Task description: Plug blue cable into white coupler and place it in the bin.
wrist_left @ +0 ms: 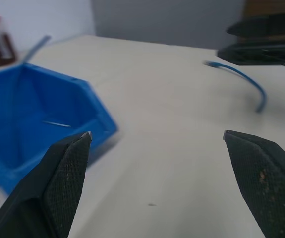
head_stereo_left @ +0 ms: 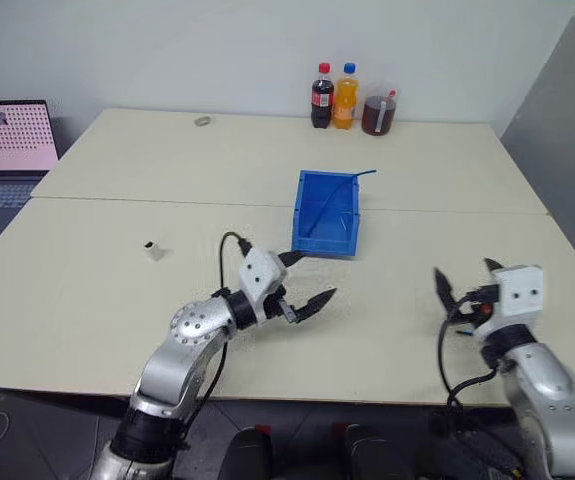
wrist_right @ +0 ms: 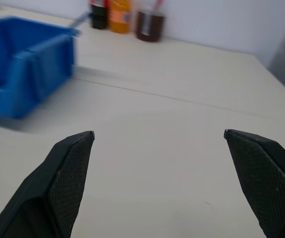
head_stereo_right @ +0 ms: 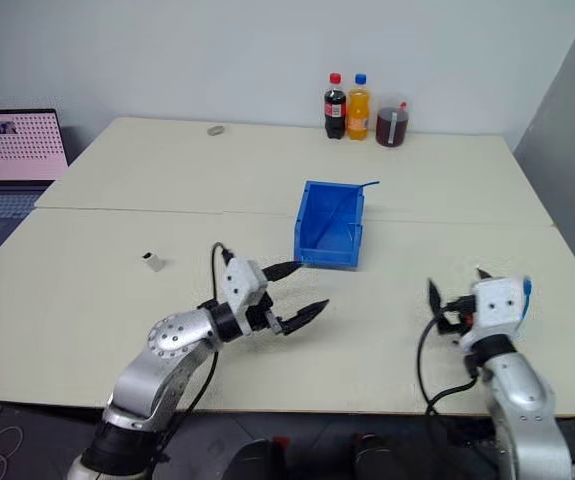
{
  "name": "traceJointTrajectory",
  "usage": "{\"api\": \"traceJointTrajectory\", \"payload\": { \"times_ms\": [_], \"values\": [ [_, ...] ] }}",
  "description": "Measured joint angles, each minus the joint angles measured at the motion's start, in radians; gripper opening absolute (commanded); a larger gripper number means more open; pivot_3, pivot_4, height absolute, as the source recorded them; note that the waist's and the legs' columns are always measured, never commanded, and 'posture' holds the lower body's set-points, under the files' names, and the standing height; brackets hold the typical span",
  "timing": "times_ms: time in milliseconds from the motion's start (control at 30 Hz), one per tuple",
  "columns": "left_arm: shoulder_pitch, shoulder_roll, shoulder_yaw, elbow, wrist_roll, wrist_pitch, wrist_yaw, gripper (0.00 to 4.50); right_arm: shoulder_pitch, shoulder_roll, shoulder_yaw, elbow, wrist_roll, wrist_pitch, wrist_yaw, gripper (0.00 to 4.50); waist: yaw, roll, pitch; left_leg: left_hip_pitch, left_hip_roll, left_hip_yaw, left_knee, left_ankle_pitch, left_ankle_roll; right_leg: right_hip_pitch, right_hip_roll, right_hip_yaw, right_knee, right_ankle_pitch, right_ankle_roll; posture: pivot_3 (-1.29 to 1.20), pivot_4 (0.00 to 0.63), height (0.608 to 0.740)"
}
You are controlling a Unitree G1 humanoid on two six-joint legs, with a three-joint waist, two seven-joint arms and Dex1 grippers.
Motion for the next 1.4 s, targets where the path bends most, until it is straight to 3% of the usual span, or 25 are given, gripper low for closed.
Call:
{"api": "traceJointTrajectory", "payload": {
  "times_ms": [167, 367, 467, 567, 633, 967, 1167, 1300, 1400],
  "values": [
    [-0.091, 0.055, -0.088, -0.026, -0.063, 0.118, -0.16, 4.5, -0.107, -0.068, -0.164, 0.122, 0.014, 0.264, -0.061, 4.46, -0.001, 0.001, 0.0, 0.0, -0.001, -0.001, 0.0, 0.0, 0.0, 0.0, 0.0, 0.0, 0.0, 0.0, 0.0, 0.0, 0.15, 0.74],
    [-0.141, 0.07, -0.14, -0.023, -0.083, 0.131, -0.26, 4.5, -0.199, -0.099, -0.196, 0.326, 0.054, 0.355, -0.044, 4.46, -0.003, 0.003, 0.0, 0.0, -0.001, -0.001, 0.0, 0.0, 0.0, 0.0, 0.0, 0.0, 0.0, 0.0, -0.001, 0.0, 0.15, 0.74],
    [-0.143, 0.074, -0.149, -0.016, -0.08, 0.129, -0.281, 4.5, -0.249, -0.112, -0.206, 0.428, 0.078, 0.354, -0.021, 3.99, -0.005, 0.003, 0.0, 0.0, -0.001, -0.001, 0.0, 0.0, 0.0, 0.0, 0.0, 0.0, 0.0, 0.0, -0.001, 0.0, 0.15, 0.74],
    [-0.145, 0.074, -0.154, -0.005, -0.079, 0.127, -0.293, 4.5, -0.282, -0.148, -0.205, 0.5, 0.08, 0.338, -0.004, 3.17, -0.007, 0.003, 0.0, 0.0, -0.001, -0.001, 0.0, 0.0, 0.0, 0.001, 0.0, 0.0, -0.001, 0.0, 0.0, 0.0, 0.15, 0.74],
    [-0.145, 0.077, -0.154, -0.004, -0.079, 0.127, -0.295, 4.5, -0.295, -0.155, -0.205, 0.53, 0.085, 0.322, 0.006, 2.84, -0.006, 0.003, 0.0, 0.0, -0.001, -0.002, 0.0, 0.0, 0.0, 0.001, 0.0, 0.0, -0.001, 0.0, 0.0, 0.0, 0.15, 0.74],
    [-0.129, 0.078, -0.153, -0.004, -0.072, 0.121, -0.287, 4.5, -0.303, -0.183, -0.205, 0.622, 0.116, 0.241, 0.043, 0.06, -0.006, 0.003, 0.0, 0.001, -0.001, -0.007, 0.0, 0.0, 0.0, 0.008, 0.0, -0.005, -0.006, 0.0, 0.0, 0.0, 0.15, 0.74],
    [-0.065, 0.085, -0.108, -0.011, -0.093, 0.143, -0.257, 4.5, -0.33, -0.254, -0.233, 0.662, 0.2, 0.263, 0.152, 0.02, -0.005, 0.009, 0.002, 0.001, -0.001, -0.008, 0.0, 0.0, 0.0, 0.01, 0.0, -0.006, -0.008, 0.0, 0.0, 0.0, 0.15, 0.74],
    [0.05, 0.162, -0.052, -0.064, -0.131, 0.164, -0.259, 4.5, -0.294, -0.399, -0.193, 0.601, 0.261, 0.276, 0.349, 0.02, -0.012, 0.012, 0.003, 0.001, -0.001, -0.009, -0.001, 0.0, 0.001, 0.01, 0.0, -0.007, -0.009, -0.001, -0.001, 0.0, 0.15, 0.74],
    [0.158, 0.246, 0.005, -0.075, -0.146, 0.162, -0.286, 4.5, -0.228, -0.523, -0.087, 0.438, 0.277, 0.225, 0.544, 0.02, -0.022, 0.013, 0.005, 0.002, 0.0, -0.012, -0.001, 0.0, 0.001, 0.011, 0.0, -0.01, -0.009, -0.003, 0.0, 0.0, 0.15, 0.74]
  ]
}}
